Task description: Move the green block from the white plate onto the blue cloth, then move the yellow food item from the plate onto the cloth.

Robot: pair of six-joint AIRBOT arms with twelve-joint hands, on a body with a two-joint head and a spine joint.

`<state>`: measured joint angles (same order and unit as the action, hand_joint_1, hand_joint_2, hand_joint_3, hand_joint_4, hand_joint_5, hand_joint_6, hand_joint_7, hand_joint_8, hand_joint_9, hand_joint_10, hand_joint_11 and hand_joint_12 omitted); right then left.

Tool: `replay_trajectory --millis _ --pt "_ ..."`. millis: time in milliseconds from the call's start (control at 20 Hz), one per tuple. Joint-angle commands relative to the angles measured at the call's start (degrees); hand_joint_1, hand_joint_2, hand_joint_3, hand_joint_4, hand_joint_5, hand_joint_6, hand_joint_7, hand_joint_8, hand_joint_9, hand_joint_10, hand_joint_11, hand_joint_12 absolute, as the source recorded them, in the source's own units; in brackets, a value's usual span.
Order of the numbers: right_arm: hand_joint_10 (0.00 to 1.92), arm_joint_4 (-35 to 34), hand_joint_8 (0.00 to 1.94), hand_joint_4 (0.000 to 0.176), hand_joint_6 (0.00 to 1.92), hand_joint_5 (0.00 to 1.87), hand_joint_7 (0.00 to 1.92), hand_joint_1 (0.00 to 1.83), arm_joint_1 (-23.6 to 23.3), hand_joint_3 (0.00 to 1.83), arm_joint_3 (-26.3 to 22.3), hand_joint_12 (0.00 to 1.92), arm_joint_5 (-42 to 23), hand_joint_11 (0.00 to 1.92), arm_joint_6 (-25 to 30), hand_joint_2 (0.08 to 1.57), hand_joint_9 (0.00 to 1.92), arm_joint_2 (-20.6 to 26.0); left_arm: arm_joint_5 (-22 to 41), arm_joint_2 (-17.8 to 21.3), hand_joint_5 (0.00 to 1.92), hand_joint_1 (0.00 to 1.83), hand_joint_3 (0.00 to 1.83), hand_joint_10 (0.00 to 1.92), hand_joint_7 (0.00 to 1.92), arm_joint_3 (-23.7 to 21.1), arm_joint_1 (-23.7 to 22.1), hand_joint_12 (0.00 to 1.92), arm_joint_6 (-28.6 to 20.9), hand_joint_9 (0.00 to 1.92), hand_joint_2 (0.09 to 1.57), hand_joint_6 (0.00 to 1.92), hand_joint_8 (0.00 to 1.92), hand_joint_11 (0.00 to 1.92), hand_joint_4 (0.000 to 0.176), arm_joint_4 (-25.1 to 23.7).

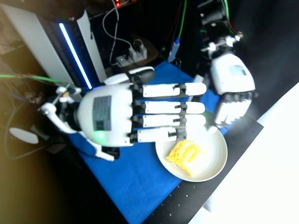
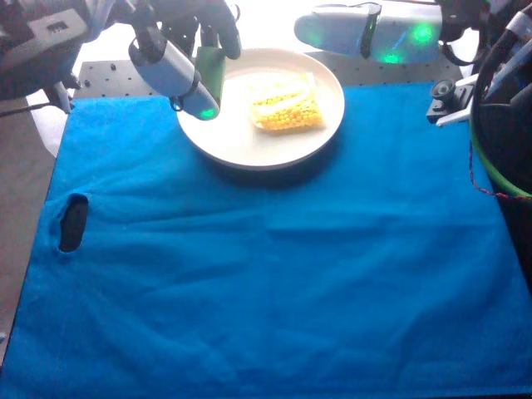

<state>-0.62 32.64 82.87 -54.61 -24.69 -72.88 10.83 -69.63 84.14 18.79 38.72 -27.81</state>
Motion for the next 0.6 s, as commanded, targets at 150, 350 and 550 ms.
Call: replay_trajectory --millis 150,350,550 --pt "0.0 -1.2 0.0 0.037 0.0 0.25 0.45 0.49 -1.0 0.0 0.2 0.91 -7.0 0.0 0.3 0.83 0.37 0.0 8.0 4.1 0.78 1.37 0.0 1.06 0.93 -5.6 -0.3 0.84 -0.3 1.06 1.13 1.11 1.04 0.95 0.0 -5.0" --pt "0.0 -1.4 0.01 0.038 0.0 0.25 0.47 0.49 -1.0 0.0 0.3 0.91 -6.9 0.04 0.3 0.84 0.37 0.0 11.9 7.7 0.85 1.34 0.0 1.4 0.81 -11.1 2.3 1.35 -0.3 0.85 1.17 1.07 1.18 0.65 0.0 -7.8" --pt "0.01 -1.5 0.01 0.027 0.0 0.27 0.41 0.48 -0.9 0.0 0.4 0.92 -6.9 0.06 0.3 0.82 0.36 0.0 15.9 11.8 1.0 1.27 0.0 0.99 1.08 -16.3 5.3 1.38 -2.7 1.06 1.09 0.78 1.0 0.88 0.0 -12.1"
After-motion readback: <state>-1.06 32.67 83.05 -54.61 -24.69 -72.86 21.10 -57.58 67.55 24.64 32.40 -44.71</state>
